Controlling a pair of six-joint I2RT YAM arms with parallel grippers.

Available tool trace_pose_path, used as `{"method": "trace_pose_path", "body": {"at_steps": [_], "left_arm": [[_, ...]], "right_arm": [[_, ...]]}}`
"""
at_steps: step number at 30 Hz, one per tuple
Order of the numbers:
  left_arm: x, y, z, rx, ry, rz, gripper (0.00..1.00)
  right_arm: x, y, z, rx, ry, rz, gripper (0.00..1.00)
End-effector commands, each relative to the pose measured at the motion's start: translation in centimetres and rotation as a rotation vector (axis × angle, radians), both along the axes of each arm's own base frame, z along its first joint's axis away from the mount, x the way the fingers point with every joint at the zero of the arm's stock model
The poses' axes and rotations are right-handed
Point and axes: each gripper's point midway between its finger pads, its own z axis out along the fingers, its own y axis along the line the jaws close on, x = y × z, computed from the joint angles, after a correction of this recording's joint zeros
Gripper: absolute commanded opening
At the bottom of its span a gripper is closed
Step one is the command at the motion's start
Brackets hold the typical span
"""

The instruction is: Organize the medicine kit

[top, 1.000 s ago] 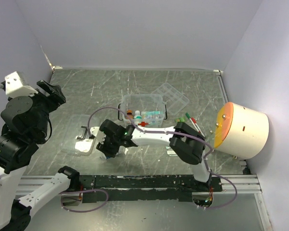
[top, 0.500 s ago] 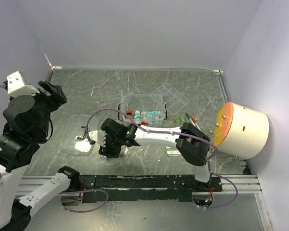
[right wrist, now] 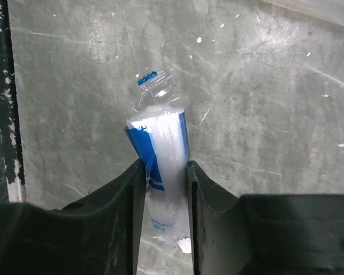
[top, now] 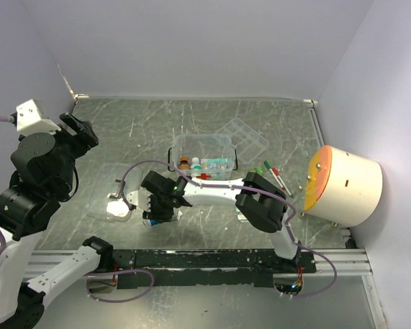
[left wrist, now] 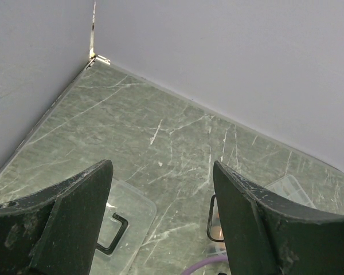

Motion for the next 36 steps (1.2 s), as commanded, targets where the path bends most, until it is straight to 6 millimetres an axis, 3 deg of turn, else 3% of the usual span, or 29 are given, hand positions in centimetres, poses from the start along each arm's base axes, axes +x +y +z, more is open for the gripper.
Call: {"method": "trace_pose_path", "body": {"at_steps": [1, 4, 11, 14, 18, 24, 28, 31, 36], "left_arm": [[0.4, -0.2, 0.3, -0.015, -0.019, -0.004, 0.81], [0.5, -0.3, 0.2, -0.016, -0.018, -0.006, 0.81], [0.6, -0.4, -0.3, -0.012, -0.008, -0.005, 0.81], [0.7, -0.6, -1.0, -0.017, -0.001, -0.012, 0.81], [1.4, -1.9, -2.7, -0.021, 0.018, -0.067, 0.82], [2.1, -7.6, -7.0, -0.03, -0.001, -0.373, 0.82], [2.5, -10.9, -10.1, -0.045, 0.032, -0.529, 0.82], [2.9, -12.5, -11.9, -0.034, 0.064, -0.604, 0.84], [3.2, -13.6, -12.9, -0.019, 0.103, -0.662, 0.94]], "right_arm": [[1.4, 0.7, 1.0, 0.017, -0.015, -0.042, 0.26], [2.4, 1.2, 3.2, 0.093, 0.013, -0.102, 0.23], [5.2, 1.0, 12.4, 0.386, -0.034, -0.231, 0.23], [7.5, -1.0, 16.9, 0.507, -0.094, -0.321, 0.23], [11.6, -5.5, 20.2, 0.582, -0.178, -0.448, 0.23], [16.4, -11.5, 20.4, 0.523, -0.236, -0.581, 0.22], [18.9, -14.8, 19.4, 0.457, -0.267, -0.632, 0.22], [19.6, -16.1, 18.6, 0.398, -0.267, -0.619, 0.22], [20.8, -17.3, 17.1, 0.256, -0.319, -0.593, 0.22]]}}
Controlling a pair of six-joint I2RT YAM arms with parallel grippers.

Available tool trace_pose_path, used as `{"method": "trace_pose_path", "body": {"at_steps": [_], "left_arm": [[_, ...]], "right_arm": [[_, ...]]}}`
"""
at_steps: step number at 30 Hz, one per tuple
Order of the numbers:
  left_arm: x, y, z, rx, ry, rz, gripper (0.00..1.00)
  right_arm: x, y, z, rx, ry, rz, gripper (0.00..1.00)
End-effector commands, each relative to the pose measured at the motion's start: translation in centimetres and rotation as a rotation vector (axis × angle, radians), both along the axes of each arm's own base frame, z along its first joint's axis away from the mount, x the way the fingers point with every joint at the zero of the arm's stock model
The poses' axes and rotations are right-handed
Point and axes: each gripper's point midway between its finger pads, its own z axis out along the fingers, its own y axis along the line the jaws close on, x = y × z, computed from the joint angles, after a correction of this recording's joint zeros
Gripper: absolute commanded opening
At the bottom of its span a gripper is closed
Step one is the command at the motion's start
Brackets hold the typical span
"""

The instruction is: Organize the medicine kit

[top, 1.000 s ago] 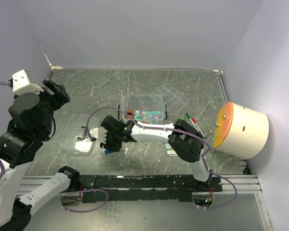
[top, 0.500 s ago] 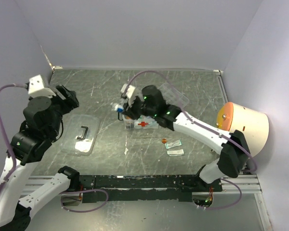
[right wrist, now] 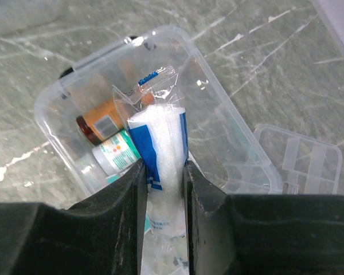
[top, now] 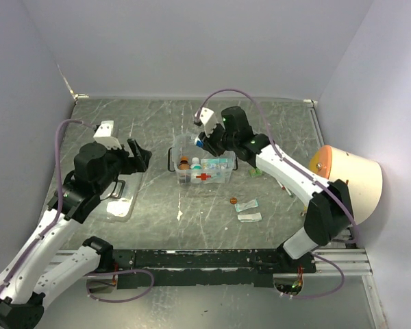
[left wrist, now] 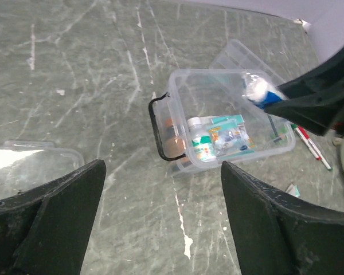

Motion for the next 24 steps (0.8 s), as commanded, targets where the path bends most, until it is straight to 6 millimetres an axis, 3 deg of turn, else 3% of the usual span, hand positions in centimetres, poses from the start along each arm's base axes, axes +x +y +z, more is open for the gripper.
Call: {"method": "trace_pose_path", "body": {"at_steps": [1, 9, 24], "left_arm": [[0.0, -2.1, 2.1, -0.036, -0.07, -0.121, 0.96], [-0.5, -1.7, 2.1, -0.037, -0.08, -0.118, 0.98], [0.2, -2.1, 0.8, -0.025, -0.034, -0.12, 0.96]], "right_arm": [[0.9, -1.1, -1.3, -0.157, -0.006, 0.024, 0.22], [3.5, -1.2, -3.7, -0.286, 0.017, 0.012, 0.22], [6.5, -1.7, -10.4, -0.505, 0.053, -0.075, 0.28]]}}
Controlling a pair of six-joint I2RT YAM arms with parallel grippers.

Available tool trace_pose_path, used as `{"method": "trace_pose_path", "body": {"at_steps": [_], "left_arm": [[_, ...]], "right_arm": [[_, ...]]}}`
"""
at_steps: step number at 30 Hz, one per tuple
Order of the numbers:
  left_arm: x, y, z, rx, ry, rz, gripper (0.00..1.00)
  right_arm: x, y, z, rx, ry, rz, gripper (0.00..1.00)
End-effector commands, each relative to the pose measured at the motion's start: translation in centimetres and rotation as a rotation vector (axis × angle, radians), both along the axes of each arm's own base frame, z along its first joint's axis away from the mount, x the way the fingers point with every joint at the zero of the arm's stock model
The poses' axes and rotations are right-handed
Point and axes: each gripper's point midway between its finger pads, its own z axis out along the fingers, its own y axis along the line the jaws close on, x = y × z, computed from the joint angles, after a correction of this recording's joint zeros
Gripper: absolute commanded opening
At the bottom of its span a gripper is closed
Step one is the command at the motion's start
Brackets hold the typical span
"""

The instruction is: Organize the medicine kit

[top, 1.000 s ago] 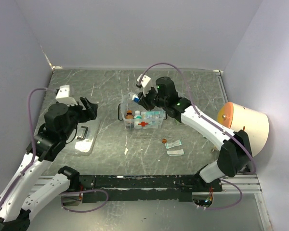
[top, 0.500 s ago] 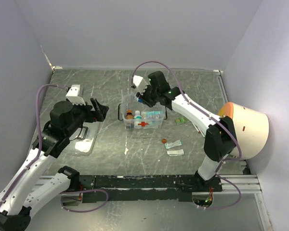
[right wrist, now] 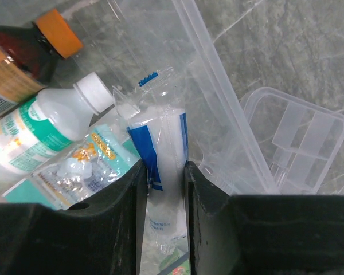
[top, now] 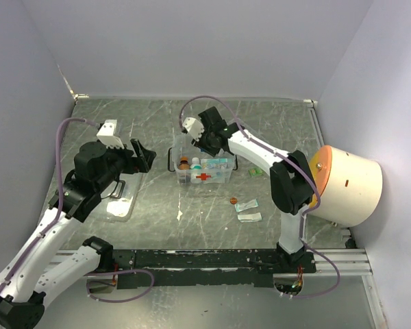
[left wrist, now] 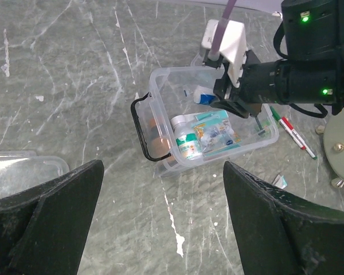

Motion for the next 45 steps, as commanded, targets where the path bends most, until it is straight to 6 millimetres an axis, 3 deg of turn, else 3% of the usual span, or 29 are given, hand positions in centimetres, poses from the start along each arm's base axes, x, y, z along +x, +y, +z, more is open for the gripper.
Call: {"method": "trace_pose_path", "body": {"at_steps": [1, 12, 16, 20, 27, 37, 45], "left_arm": [[0.5, -0.3, 0.5, -0.009, -0.023, -0.017, 0.96], [0.8, -0.2, 0.1, -0.012, -0.011, -0.012, 0.96], [0.8, -0.2, 0.1, -0.014, -0.01, -0.01, 0.96], [0.8, -0.1, 0.1, -0.014, -0.009, -0.008, 0.96], [0.8, 0.0, 0.1, -0.018, -0.01, -0.005, 0.95], [0.7, 0.0, 0.2, -0.025, -0.012, -0.004, 0.95], [0.7, 0.1, 0.2, -0.026, -0.01, 0.0, 0.95]], "right_arm": [[1.6, 0.0, -0.7, -0.076, -0.061, -0.032, 0.28], [3.5, -0.9, -0.9, -0.109, -0.14, -0.163, 0.51], [3.7, -1.2, -0.3, -0.095, -0.175, -0.189, 0.49], [3.0, -0.5, 0.2, -0.03, -0.142, -0.186, 0.36], [2.0, 1.1, -0.4, 0.132, -0.054, -0.286, 0.34], [2.7, 0.9, -0.4, 0.37, -0.055, -0.65, 0.46], [2.9, 0.3, -2.4, 0.346, -0.03, -0.776, 0.52]]}}
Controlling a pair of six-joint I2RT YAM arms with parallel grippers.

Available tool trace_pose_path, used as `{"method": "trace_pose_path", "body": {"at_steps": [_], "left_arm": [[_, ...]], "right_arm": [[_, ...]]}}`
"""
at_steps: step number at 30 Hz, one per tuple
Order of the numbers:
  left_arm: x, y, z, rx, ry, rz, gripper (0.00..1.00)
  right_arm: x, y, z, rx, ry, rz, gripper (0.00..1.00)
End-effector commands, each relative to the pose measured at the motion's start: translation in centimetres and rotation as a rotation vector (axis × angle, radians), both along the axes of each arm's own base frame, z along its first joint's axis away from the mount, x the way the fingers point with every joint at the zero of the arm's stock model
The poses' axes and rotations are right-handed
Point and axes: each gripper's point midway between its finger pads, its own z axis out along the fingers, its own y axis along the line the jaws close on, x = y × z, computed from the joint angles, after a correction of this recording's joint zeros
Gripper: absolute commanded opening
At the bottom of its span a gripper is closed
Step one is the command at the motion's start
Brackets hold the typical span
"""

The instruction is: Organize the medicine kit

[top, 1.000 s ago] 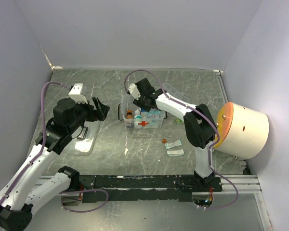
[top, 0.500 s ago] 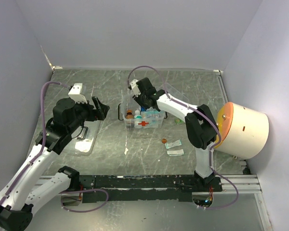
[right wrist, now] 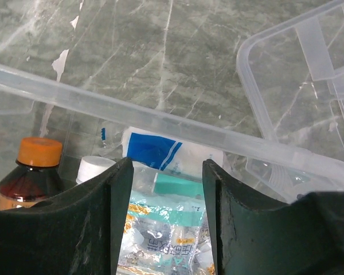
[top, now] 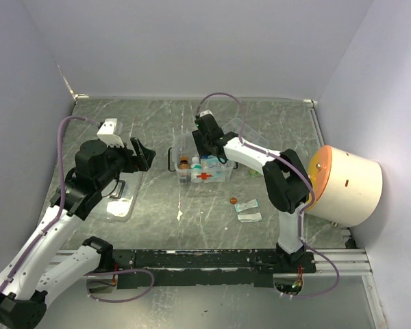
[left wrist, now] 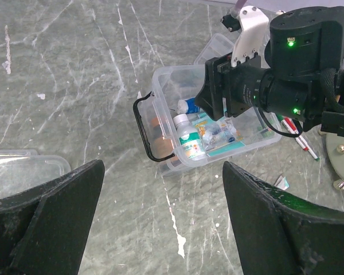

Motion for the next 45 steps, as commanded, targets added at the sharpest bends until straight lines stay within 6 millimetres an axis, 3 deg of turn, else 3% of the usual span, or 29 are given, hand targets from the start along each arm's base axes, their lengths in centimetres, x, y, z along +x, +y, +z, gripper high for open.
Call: {"method": "trace_pose_path", "body": {"at_steps": [1, 7, 10, 16, 19, 23, 29, 34, 40, 45], "left_arm": [[0.1, -0.1, 0.8, -0.027, -0.03, -0.006, 0.95], [0.1, -0.1, 0.8, -0.03, -0.03, -0.005, 0.95], [0.2, -0.1, 0.7, -0.029, -0.028, -0.004, 0.95], [0.2, 0.0, 0.7, -0.031, -0.027, 0.001, 0.94], [0.2, 0.0, 0.6, -0.03, -0.024, 0.003, 0.94], [0.4, 0.2, 0.4, -0.026, -0.017, 0.016, 0.94], [0.8, 0.1, -0.9, -0.022, 0.031, 0.034, 0.94], [1.2, -0.1, -4.3, -0.04, 0.171, 0.077, 0.91], [0.5, 3.9, -13.3, 0.08, 0.534, 0.376, 0.91], [0.3, 6.3, -16.8, 0.024, 0.654, 0.445, 0.94]], "right_arm": [[0.9, -0.4, 0.2, 0.021, -0.017, -0.113, 0.52], [0.7, -2.1, 0.4, -0.03, -0.03, -0.174, 0.5], [0.5, -2.2, 2.1, -0.01, -0.05, -0.175, 0.48], [-0.5, -0.7, 7.8, 0.157, -0.114, -0.107, 0.49], [-1.3, -1.1, 10.5, 0.215, -0.153, -0.113, 0.5], [-2.9, -3.0, 11.9, 0.243, -0.178, -0.175, 0.52], [-5.6, -6.7, 11.9, 0.259, -0.186, -0.301, 0.57], [-7.3, -8.0, 10.7, 0.281, -0.134, -0.342, 0.59], [-8.6, -8.1, 11.8, 0.349, -0.14, -0.331, 0.59], [-9.5, -7.7, 13.1, 0.42, -0.164, -0.283, 0.59]]}}
